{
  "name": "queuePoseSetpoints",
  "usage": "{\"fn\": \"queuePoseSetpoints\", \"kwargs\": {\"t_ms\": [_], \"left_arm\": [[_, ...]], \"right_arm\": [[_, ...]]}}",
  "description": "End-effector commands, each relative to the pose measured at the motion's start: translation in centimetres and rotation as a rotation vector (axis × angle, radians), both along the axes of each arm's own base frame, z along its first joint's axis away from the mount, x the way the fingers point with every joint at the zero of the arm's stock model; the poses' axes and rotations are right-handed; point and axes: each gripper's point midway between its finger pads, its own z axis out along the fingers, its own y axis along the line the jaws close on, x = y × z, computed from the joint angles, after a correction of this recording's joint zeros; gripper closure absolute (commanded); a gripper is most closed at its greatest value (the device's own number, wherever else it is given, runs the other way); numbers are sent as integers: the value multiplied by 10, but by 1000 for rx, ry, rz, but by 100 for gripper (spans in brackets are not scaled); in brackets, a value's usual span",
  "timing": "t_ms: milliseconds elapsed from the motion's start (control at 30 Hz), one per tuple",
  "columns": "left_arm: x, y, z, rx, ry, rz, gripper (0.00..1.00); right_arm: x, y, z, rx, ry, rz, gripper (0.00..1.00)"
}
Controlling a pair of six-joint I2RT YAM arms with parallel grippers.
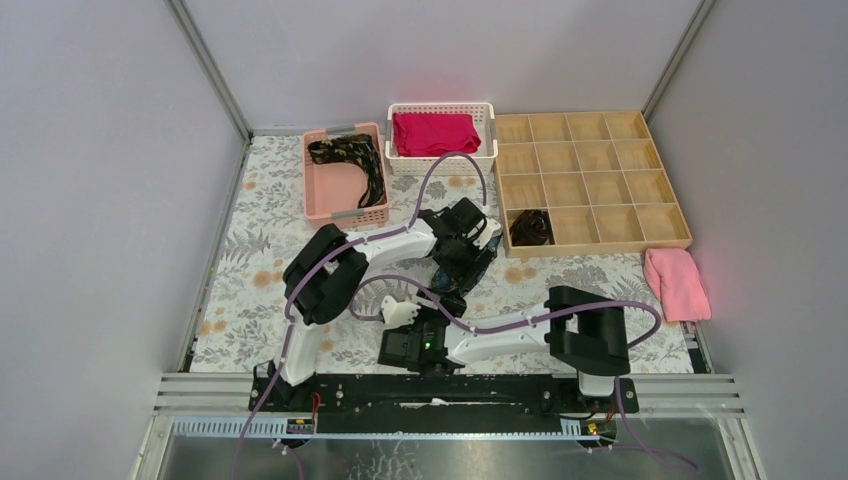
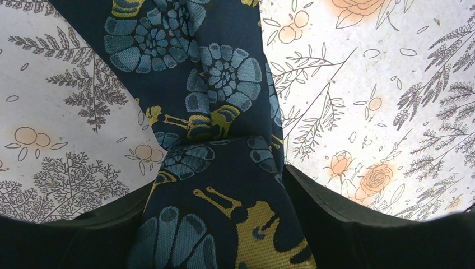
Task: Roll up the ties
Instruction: Roll the tie at the center of the board.
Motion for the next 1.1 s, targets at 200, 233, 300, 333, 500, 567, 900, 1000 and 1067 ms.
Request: {"fn": "queuePoseSetpoints", "kwargs": {"t_ms": [200, 233, 300, 333, 500, 567, 900, 1000, 1067], "left_arm": [[-47, 28, -74, 141, 197, -55, 29], [-48, 28, -75, 140, 199, -56, 29], [-47, 28, -75, 139, 199, -58, 29], [-48, 28, -76, 140, 200, -59, 29], [-48, 28, -76, 141, 200, -63, 29], [-48, 29, -76, 145, 200, -64, 29], [-50, 31, -77, 149, 202, -74, 30], [-50, 33, -78, 154, 206, -72, 30], [-51, 32, -77, 150, 206, -75, 31]], "right_arm": [[17, 32, 0, -85, -115, 67, 19], [18, 33, -4, -98, -116, 70, 19], [24, 32, -11, -119, -123, 58, 19], [29, 29, -13, -133, -131, 44, 19], [46, 18, -25, -217, -184, 9, 19], [50, 14, -28, -250, -212, -2, 19], [64, 4, -35, -347, -289, -53, 21], [65, 2, -35, -356, -299, -54, 22], [66, 2, -36, -364, -287, -55, 23]]}}
